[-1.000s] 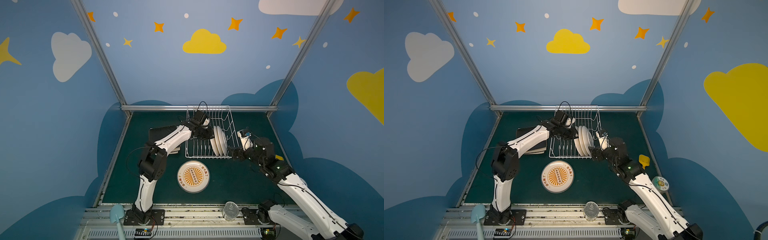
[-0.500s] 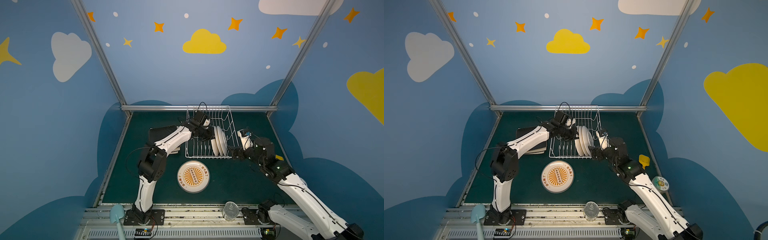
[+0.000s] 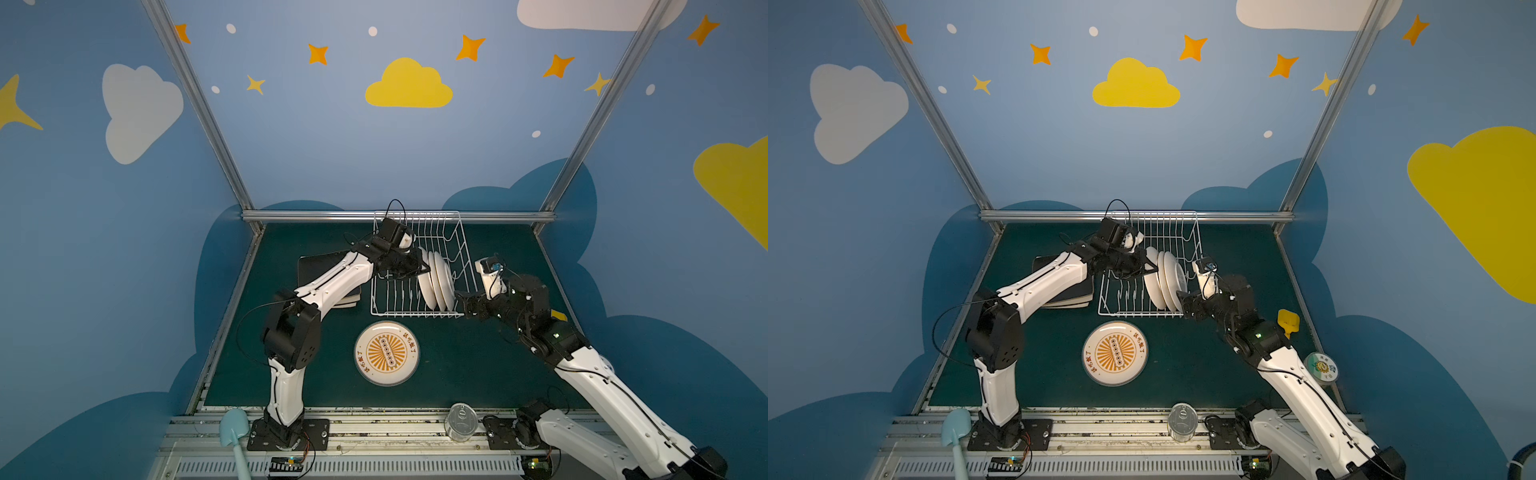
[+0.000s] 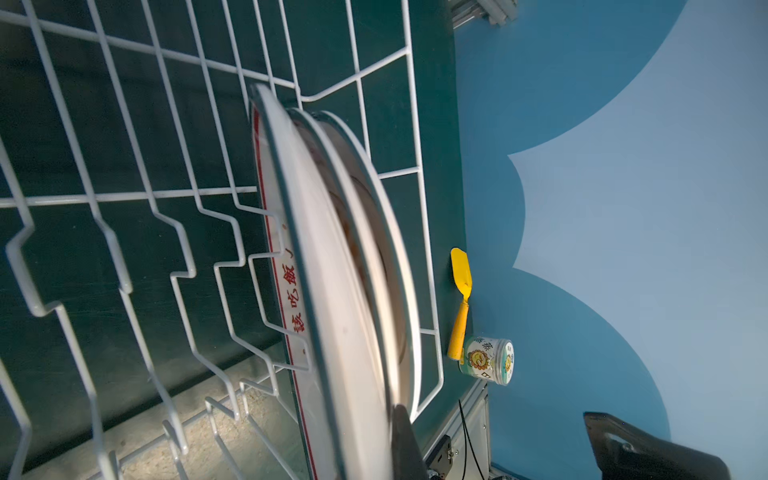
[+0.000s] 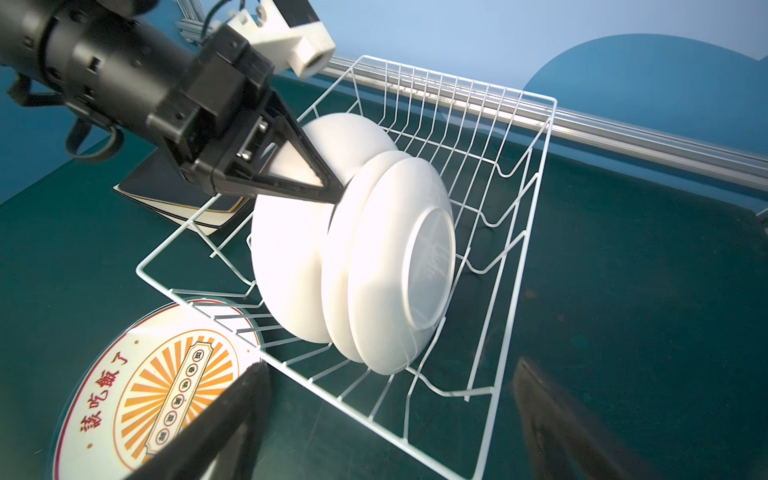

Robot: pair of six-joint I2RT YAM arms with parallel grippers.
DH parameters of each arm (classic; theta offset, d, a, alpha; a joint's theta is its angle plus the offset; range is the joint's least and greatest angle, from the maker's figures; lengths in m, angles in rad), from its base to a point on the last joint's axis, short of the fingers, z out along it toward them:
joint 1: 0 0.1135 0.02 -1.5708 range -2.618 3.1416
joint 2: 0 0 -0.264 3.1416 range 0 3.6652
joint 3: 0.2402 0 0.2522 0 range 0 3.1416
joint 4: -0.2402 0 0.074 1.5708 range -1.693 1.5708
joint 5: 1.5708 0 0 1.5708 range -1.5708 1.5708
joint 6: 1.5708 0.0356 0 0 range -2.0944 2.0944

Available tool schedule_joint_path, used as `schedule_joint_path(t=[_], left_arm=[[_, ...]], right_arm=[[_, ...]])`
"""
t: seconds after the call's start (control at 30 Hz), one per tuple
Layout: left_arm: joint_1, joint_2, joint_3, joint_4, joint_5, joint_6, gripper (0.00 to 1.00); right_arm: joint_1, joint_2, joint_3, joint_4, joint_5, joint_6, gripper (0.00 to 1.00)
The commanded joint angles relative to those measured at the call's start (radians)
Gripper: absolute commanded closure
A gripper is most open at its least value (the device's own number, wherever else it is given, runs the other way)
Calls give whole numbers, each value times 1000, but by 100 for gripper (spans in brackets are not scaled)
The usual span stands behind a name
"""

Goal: Unload the plates from the dish rack

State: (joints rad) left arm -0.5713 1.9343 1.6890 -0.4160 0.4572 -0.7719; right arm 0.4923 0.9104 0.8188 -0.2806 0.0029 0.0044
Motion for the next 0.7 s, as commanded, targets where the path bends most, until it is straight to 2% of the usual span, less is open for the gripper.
schedule_joint_path(t=[0.0,0.67], left_arm=[[7,-69,-4,27,19,-3,97],[68,-219,-178,134,80,-60,97]], right_arm=[[-4,6,1,28,12,18,9],[-4,31,12,58,8,51,9]])
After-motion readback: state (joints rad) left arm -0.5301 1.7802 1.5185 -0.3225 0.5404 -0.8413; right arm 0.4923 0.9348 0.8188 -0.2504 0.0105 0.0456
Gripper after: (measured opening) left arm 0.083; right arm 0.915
